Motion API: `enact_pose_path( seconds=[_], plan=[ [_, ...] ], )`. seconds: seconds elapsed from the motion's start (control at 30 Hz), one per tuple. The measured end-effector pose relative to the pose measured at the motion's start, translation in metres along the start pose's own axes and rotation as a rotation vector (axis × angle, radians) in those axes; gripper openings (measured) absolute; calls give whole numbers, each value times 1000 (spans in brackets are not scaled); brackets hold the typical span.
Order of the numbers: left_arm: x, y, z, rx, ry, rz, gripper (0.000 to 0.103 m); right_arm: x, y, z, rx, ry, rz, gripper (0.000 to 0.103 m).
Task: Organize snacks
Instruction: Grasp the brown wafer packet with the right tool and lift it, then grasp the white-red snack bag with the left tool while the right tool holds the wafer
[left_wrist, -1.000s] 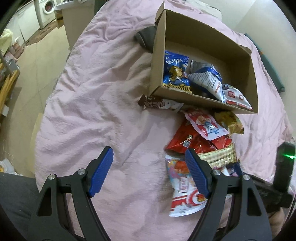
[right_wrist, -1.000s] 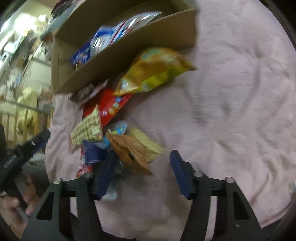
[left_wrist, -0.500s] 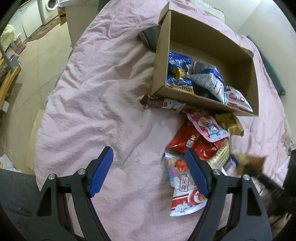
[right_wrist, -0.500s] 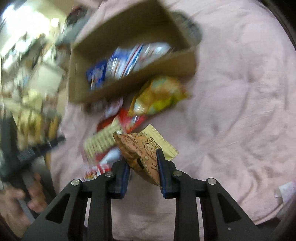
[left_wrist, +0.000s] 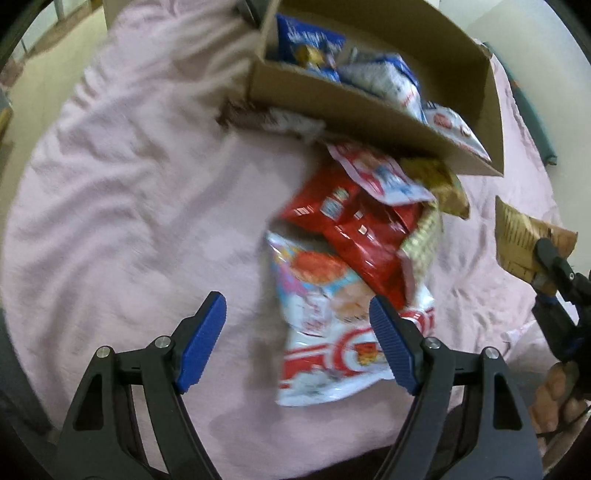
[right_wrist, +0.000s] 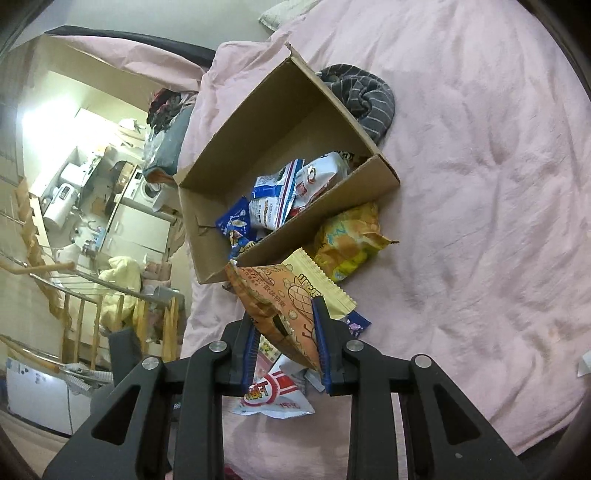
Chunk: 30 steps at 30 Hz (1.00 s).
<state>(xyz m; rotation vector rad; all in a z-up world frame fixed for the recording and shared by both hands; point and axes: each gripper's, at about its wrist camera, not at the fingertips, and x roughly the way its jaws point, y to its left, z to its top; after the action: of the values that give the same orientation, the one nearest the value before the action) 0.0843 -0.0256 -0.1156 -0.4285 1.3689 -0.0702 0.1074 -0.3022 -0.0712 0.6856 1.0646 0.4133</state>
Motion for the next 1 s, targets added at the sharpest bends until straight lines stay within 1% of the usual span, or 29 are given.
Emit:
enact_pose_path(
  seconds=[0.07, 0.13, 0.23, 0.3, 0.5, 0.57, 0.6, 0.63, 0.67, 0.7, 0.73, 0.77, 0.87, 0.93, 1.0],
  plan=[
    [6, -6, -1, -12, 14, -6, 77, -7, 1, -1, -6, -20, -10, 28],
    [12, -13, -2, -15, 29, 5, 77, -11, 2, 0, -7, -26, 3, 28],
    [25, -26, -4, 22, 64, 40, 88, -12, 0, 1, -1, -19, 10, 28],
    [33, -37, -8, 61, 75, 39, 89, -10, -2, 2, 12, -10, 17, 28],
    [39, -52, -11, 91, 73, 32, 88, -8, -2, 3, 25, 10, 29, 28],
    [42, -57, -13, 84, 90, -19, 73, -8, -3, 3, 41, 17, 39, 28],
    [43, -58, -14, 76, 93, -24, 72, -8, -4, 2, 45, 17, 41, 28],
    [42, -58, -14, 71, 88, -28, 64, -8, -4, 3, 48, 17, 45, 28],
    [39, -58, -15, 72, 81, -45, 54, -8, -4, 3, 49, 17, 47, 28],
    [35, -58, -15, 76, 77, -55, 49, -8, -4, 3, 49, 14, 48, 28],
    [33, -58, -16, 83, 76, -57, 41, -9, -4, 4, 49, 12, 49, 28],
    [29, -59, -14, 88, 77, -64, 36, -8, -3, 4, 48, 13, 50, 28],
    [13, -52, -13, 103, 71, -53, 31, -6, -2, 4, 43, 18, 49, 28],
    [7, -52, -15, 107, 66, -62, 30, -4, -2, 4, 41, 23, 42, 28],
    [-2, -48, -16, 111, 51, -56, 30, -3, -2, 3, 42, 26, 40, 28]
  ],
)
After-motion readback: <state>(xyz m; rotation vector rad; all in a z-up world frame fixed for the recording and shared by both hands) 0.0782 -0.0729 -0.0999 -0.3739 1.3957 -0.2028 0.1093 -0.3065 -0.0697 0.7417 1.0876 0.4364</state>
